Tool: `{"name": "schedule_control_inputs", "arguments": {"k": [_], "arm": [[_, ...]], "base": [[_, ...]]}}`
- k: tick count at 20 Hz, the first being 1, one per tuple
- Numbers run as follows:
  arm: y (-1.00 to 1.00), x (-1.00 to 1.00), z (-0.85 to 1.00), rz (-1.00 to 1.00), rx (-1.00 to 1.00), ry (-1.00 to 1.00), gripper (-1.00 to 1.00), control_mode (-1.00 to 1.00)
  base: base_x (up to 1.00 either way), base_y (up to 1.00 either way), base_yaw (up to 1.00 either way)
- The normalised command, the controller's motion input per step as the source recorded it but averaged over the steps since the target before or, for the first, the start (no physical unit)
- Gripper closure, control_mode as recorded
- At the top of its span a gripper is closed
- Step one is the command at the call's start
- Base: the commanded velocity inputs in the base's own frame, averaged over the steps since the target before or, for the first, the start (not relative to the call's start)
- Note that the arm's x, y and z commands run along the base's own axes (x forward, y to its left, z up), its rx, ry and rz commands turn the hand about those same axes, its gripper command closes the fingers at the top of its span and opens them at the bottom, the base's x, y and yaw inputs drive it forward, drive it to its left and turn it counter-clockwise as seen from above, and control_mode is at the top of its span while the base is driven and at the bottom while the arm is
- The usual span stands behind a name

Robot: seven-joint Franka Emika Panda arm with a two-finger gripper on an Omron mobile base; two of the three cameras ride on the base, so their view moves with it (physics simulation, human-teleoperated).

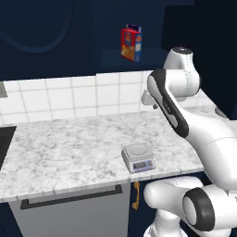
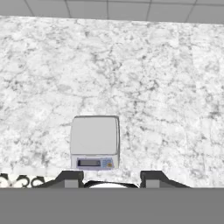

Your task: Pick the boxed food and place it on the digital scale for weighing, and close the cabinet.

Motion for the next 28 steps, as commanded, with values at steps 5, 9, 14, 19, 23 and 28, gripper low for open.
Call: {"name": "schedule_control_inputs", "arguments": {"k": [5, 9, 14, 19, 23, 28], "arm": [[0.03, -0.17, 0.0, 0.0, 0.0, -0.05, -1.0, -1.0], [0.31, -0.22, 0.13, 0.02, 0.0, -0.47, -1.0, -1.0], [0.28, -0.01, 0.49, 0.03, 0.0, -0.47, -1.0, -1.0], [0.14, 0.0, 0.64, 0.05, 0.0, -0.36, -1.0, -1.0], [0.04, 0.0, 0.74, 0.01, 0.0, -0.21, -1.0, -1.0], [0.0, 0.0, 0.69, 0.0, 0.0, -0.1, -1.0, -1.0]], "base": [[0.0, 0.0, 0.0], [0.0, 0.0, 0.0], [0.0, 0.0, 0.0], [0.0, 0.0, 0.0], [0.0, 0.0, 0.0], [0.0, 0.0, 0.0]]}}
